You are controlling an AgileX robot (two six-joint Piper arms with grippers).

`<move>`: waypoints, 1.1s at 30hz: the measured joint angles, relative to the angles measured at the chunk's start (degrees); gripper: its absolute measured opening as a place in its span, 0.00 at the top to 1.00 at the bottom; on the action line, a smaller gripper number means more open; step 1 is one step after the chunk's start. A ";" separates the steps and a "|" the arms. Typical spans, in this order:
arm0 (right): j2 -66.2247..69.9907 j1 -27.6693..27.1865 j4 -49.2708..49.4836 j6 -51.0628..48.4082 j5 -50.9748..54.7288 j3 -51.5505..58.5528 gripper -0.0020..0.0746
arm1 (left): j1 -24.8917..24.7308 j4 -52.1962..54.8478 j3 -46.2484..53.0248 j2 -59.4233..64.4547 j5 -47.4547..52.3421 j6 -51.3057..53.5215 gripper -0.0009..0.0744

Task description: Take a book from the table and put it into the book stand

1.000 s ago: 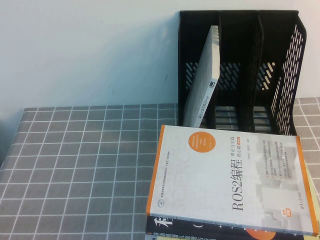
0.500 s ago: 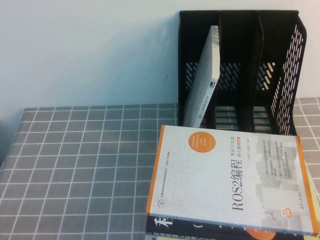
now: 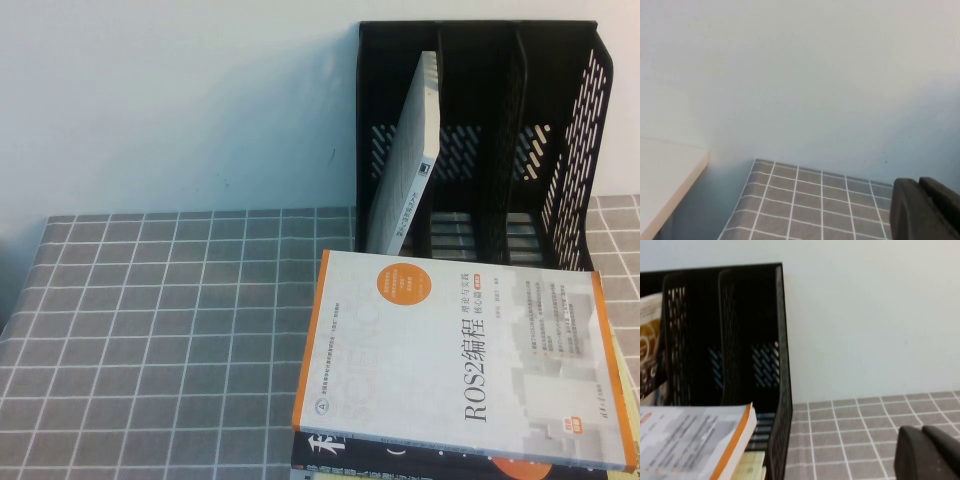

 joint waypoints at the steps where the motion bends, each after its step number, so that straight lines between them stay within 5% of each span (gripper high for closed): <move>1: 0.00 0.00 0.15 0.00 -1.22 0.00 0.98 | 0.00 -0.55 0.00 0.00 -0.47 0.00 0.99; 15: 0.00 0.00 1.52 1.23 -4.53 0.00 0.98 | 0.00 -2.09 0.00 0.00 -3.75 -0.59 0.99; 22: 0.00 0.00 5.37 11.98 -19.80 0.00 0.98 | 0.00 -6.09 0.00 0.00 -24.04 -23.62 0.99; 27: 0.00 0.00 5.33 18.83 -29.37 -2.54 0.98 | 0.00 1.99 -0.14 -0.14 -43.47 -34.36 0.99; 33: -0.08 0.00 -7.23 21.43 -32.80 -16.07 0.98 | 0.00 14.50 -13.30 -0.21 -37.13 -36.69 0.99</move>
